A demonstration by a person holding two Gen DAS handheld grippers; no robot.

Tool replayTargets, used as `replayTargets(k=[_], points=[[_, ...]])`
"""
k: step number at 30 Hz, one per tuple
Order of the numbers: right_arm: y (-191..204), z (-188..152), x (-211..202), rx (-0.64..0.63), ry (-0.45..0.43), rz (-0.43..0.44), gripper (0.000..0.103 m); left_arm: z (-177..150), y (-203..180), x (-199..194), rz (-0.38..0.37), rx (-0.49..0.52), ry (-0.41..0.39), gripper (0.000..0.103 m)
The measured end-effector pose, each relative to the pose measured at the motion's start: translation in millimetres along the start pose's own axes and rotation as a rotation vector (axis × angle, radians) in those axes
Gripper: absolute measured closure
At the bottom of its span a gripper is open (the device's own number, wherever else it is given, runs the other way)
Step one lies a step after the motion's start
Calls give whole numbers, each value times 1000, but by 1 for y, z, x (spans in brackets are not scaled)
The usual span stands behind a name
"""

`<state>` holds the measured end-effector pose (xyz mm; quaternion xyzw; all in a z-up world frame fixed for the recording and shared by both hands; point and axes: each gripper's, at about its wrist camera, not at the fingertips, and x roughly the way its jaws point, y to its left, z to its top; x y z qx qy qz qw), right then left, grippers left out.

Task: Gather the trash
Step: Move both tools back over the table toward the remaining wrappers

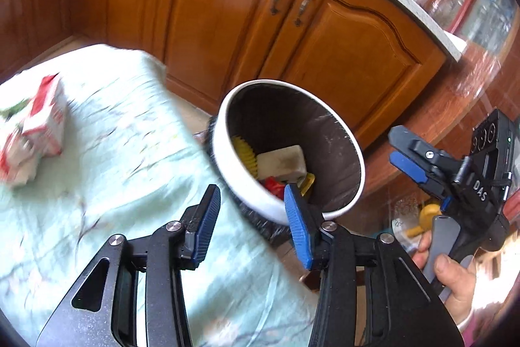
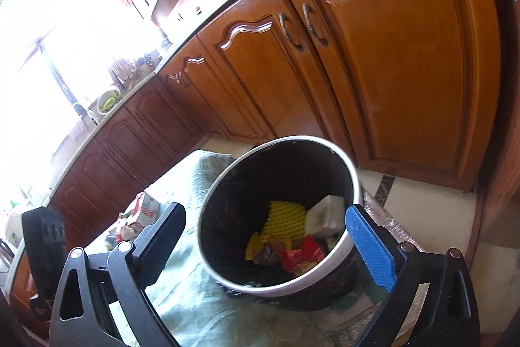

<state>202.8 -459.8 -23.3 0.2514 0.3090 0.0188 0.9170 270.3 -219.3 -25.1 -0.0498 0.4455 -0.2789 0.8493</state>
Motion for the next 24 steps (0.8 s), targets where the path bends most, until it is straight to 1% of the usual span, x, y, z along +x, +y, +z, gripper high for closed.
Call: replayTargets(k=[4, 11, 17, 20, 24], points=[[20, -11, 4, -3, 29, 48, 3, -18, 23, -22, 27, -53, -27, 61], [64, -35, 17, -58, 97, 126, 3, -44, 66, -62, 86, -146, -72, 61], [101, -53, 39, -105, 161, 180, 3, -60, 104, -93, 151, -206, -108, 59], [119, -59, 50, -130, 186, 200, 3, -64, 124, -104, 173, -240, -114, 59], [140, -65, 62, -165, 223, 217, 3, -69, 145, -116, 185, -278, -119, 59]])
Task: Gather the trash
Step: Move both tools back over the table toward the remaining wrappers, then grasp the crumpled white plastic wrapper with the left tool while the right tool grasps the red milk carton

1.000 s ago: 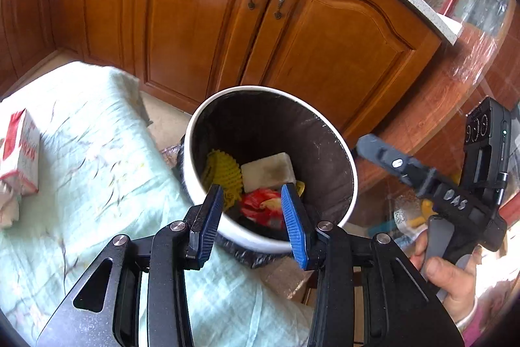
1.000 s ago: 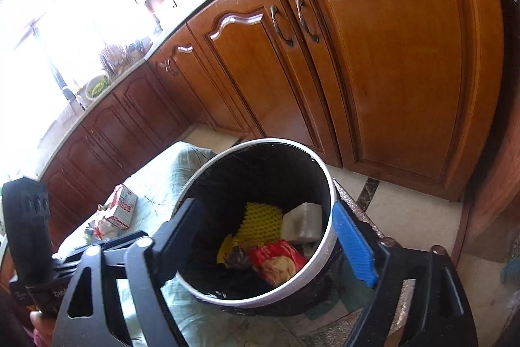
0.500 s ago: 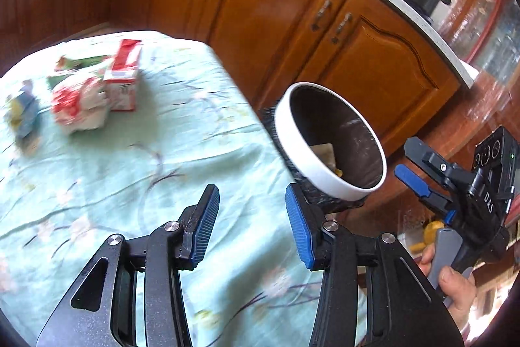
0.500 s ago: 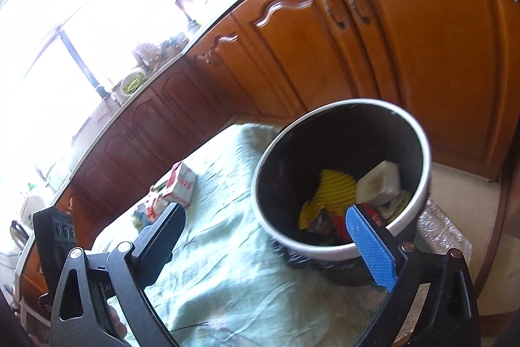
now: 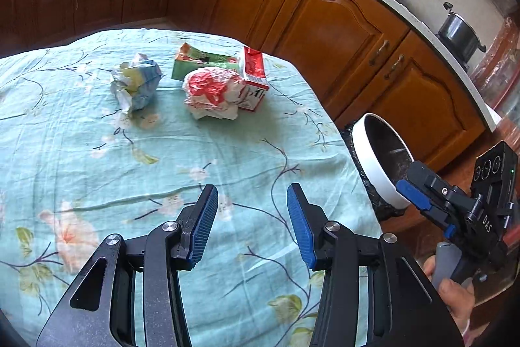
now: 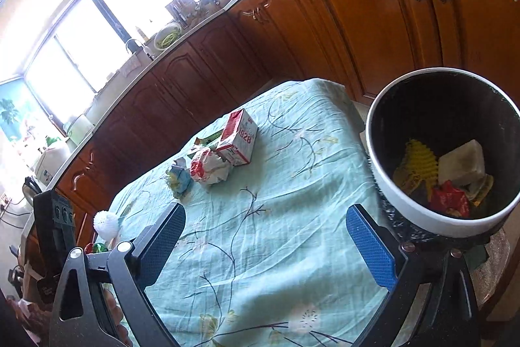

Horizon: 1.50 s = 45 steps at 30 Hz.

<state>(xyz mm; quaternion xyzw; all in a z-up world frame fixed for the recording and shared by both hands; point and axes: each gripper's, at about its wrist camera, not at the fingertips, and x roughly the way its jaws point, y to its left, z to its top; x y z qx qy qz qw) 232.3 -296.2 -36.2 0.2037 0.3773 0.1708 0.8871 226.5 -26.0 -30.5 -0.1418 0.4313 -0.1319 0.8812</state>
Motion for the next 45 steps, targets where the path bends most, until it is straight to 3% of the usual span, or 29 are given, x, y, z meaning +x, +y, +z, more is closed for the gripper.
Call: replayTargets(k=[15, 25, 33, 39, 41, 43, 44, 45], points=[[34, 20, 57, -59, 86, 30, 3, 28, 47, -8, 97, -17, -11, 56], [52, 55, 107, -98, 93, 30, 4, 72, 69, 6, 172, 8, -44, 49], [58, 76, 159, -80, 112, 8, 22, 101, 89, 39, 234, 5, -62, 49], [50, 77, 190, -61, 158, -19, 43, 110, 102, 64, 234, -2, -35, 49], [46, 74, 196, -55, 172, -25, 55, 109, 102, 69, 224, 2, -19, 51], [41, 70, 197, -45, 173, -1, 59, 106, 101, 74, 224, 15, -7, 67], [41, 69, 194, -46, 167, 7, 65, 104, 100, 75, 225, 23, -1, 71], [42, 68, 191, -54, 158, 14, 69, 102, 98, 76, 225, 31, 3, 83]])
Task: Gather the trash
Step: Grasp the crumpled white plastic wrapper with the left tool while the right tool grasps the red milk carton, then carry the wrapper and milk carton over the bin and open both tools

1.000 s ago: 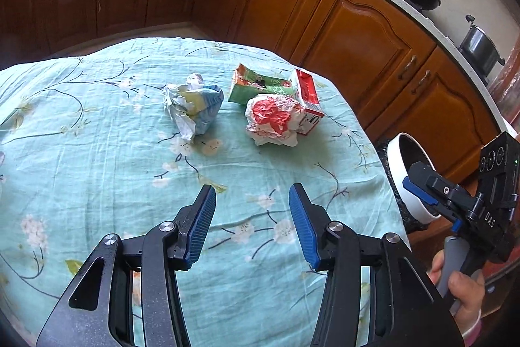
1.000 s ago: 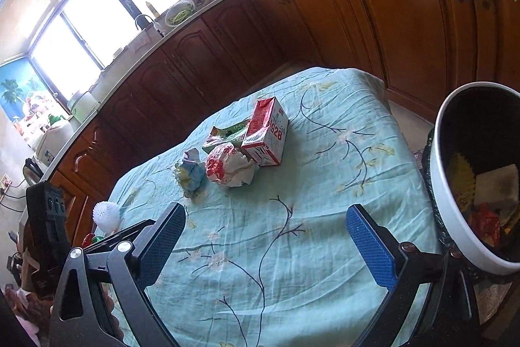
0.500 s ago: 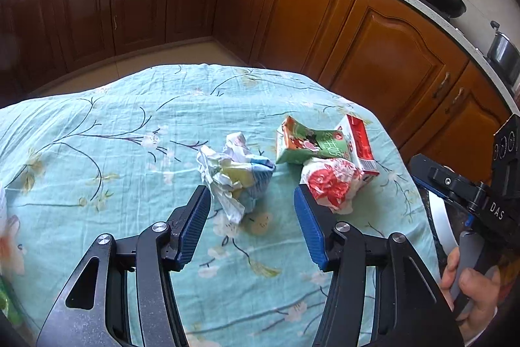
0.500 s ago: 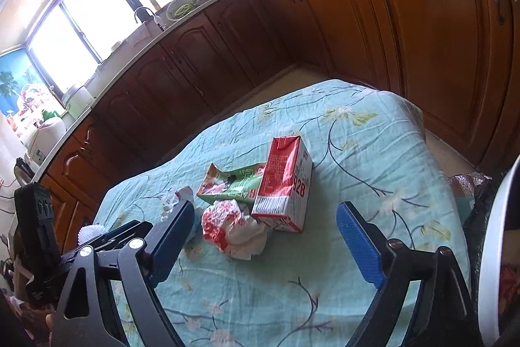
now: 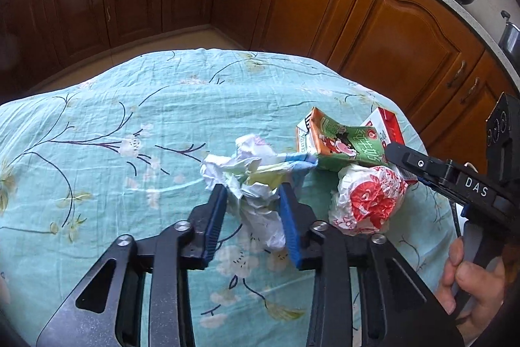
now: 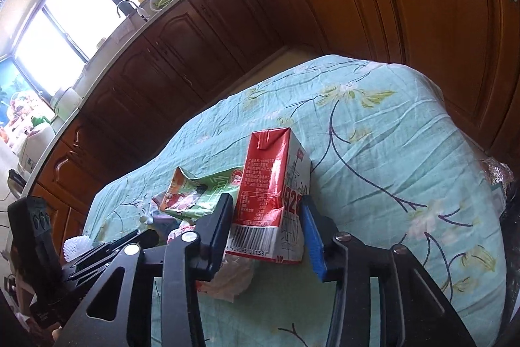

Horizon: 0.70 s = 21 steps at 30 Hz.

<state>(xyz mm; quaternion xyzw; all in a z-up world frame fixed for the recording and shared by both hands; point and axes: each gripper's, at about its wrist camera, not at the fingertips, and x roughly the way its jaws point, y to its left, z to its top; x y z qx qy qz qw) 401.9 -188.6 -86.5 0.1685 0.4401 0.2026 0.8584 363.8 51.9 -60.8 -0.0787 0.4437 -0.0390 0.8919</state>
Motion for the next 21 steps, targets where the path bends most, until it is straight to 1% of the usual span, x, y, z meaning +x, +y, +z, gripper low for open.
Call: replayTargets(k=[1, 3, 6, 12, 17, 21], points=[[3, -1, -4, -11, -4, -9, 71, -2, -1, 0, -1, 7, 4, 83], [7, -4, -12, -30, -10, -16, 71, -6, -3, -3, 2, 10, -3, 85], [9, -10, -23, -45, -15, -12, 71, -13, -3, -12, -16, 3, -12, 86], [2, -27, -58, -26, -41, 24, 71, -31, -10, -44, -65, -5, -40, 87], [-9, -44, -91, -3, -69, 38, 71, -47, -33, -71, -123, 13, -61, 87], [-20, -60, -120, 17, -89, 44, 71, -59, -55, -83, -175, 37, -60, 87]])
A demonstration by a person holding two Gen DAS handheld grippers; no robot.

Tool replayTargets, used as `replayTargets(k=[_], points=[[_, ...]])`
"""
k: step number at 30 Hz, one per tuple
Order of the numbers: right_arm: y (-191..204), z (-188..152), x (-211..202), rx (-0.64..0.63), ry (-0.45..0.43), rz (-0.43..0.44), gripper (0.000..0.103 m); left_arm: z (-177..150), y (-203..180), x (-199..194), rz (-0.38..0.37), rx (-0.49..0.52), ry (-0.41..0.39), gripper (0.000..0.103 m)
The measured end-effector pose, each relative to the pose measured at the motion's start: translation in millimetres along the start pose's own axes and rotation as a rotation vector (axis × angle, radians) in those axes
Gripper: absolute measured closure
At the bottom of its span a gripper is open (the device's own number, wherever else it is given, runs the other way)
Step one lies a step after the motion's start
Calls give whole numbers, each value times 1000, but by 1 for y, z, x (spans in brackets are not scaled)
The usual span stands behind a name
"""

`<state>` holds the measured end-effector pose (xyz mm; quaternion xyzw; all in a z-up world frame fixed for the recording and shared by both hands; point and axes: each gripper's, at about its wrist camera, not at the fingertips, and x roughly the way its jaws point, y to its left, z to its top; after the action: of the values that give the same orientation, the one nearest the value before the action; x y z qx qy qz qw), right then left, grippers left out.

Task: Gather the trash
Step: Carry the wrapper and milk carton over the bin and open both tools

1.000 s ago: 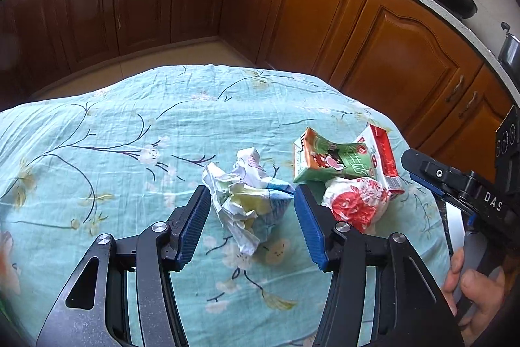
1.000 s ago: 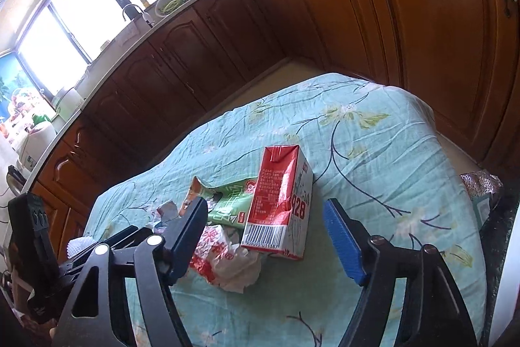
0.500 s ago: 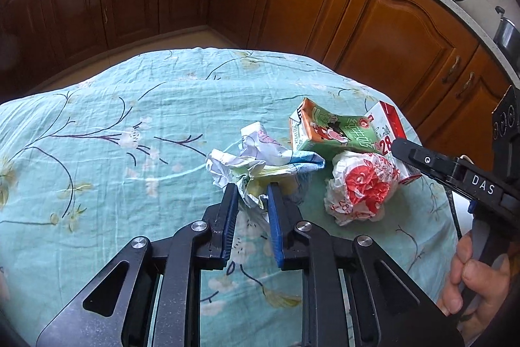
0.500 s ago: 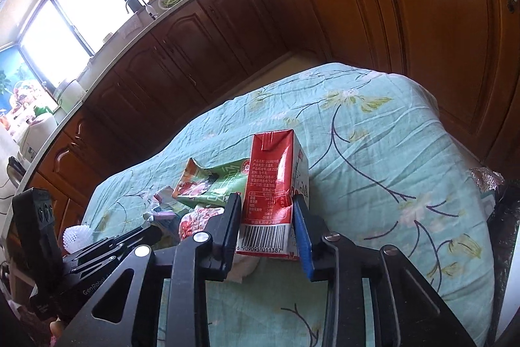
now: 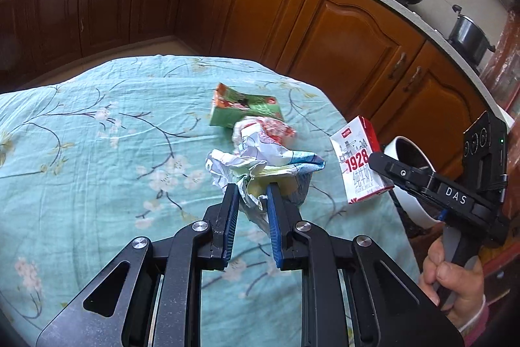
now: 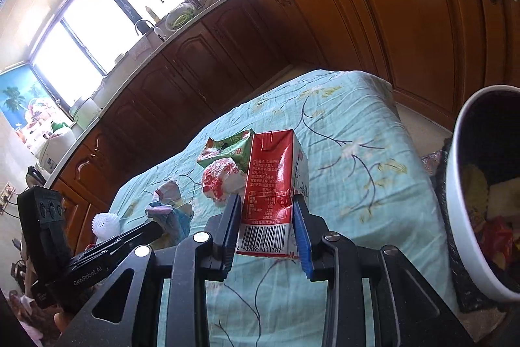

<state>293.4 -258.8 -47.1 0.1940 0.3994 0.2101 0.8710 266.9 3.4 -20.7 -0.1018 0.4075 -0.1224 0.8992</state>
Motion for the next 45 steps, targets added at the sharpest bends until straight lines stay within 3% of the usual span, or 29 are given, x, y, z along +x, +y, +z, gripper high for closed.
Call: replayTargets(k=[19, 45], points=[[-48, -35, -106, 78, -122, -52, 71, -23, -107, -3, -132, 144, 32, 87], [-99, -35, -169, 129, -225, -147, 71, -20, -182, 15, -180, 252, 59, 87]])
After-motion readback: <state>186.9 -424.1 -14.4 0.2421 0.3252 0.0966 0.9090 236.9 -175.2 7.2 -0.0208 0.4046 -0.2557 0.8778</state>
